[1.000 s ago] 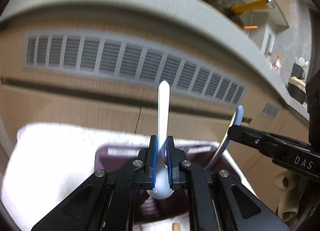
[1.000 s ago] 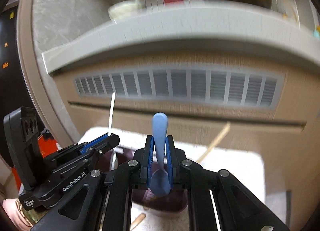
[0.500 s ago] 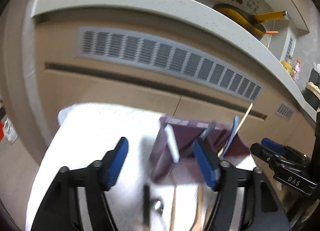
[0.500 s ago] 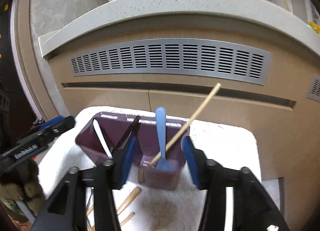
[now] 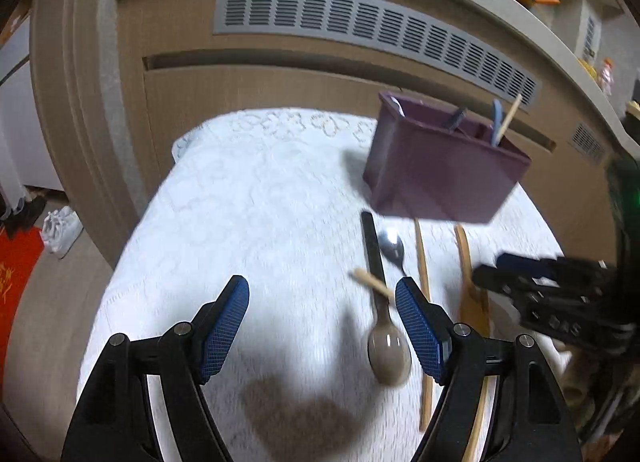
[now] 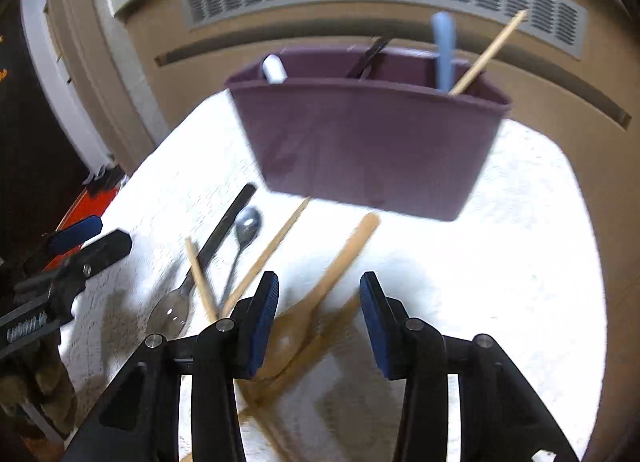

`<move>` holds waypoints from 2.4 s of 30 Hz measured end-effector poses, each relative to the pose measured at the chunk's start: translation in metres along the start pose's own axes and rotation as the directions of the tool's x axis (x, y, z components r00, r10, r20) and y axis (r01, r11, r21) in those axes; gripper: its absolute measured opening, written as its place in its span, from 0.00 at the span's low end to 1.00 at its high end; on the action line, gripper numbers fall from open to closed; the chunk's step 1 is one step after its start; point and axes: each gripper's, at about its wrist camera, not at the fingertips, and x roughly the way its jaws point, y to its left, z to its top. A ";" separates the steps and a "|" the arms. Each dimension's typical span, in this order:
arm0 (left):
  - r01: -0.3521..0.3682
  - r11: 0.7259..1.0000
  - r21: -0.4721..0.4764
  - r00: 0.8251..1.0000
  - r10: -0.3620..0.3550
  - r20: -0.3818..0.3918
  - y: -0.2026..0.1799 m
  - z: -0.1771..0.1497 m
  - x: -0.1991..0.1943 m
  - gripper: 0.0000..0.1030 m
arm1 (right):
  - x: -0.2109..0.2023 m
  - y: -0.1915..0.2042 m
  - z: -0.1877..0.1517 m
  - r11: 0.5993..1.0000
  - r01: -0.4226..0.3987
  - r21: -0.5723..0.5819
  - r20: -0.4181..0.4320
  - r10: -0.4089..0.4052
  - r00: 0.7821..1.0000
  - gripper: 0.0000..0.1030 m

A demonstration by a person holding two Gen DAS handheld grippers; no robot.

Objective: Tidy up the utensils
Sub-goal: 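Grasp the white ball-ended spoon with the left tool while the right tool grasps a wooden spoon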

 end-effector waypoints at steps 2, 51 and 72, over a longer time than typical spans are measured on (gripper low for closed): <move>0.019 1.000 0.002 1.000 -0.019 -0.012 0.000 -0.004 -0.002 0.74 | 0.003 0.010 0.001 1.000 -0.008 -0.025 -0.010 0.008 1.000 0.39; 0.106 0.971 0.212 0.985 -0.074 -0.153 -0.091 -0.036 0.036 0.28 | -0.033 -0.067 -0.067 0.991 -0.017 0.130 -0.001 0.017 1.000 0.48; 0.187 0.978 0.089 0.981 -0.190 0.029 -0.039 -0.011 -0.027 0.22 | 0.020 -0.027 0.003 0.999 0.042 -0.009 -0.018 -0.042 0.999 0.41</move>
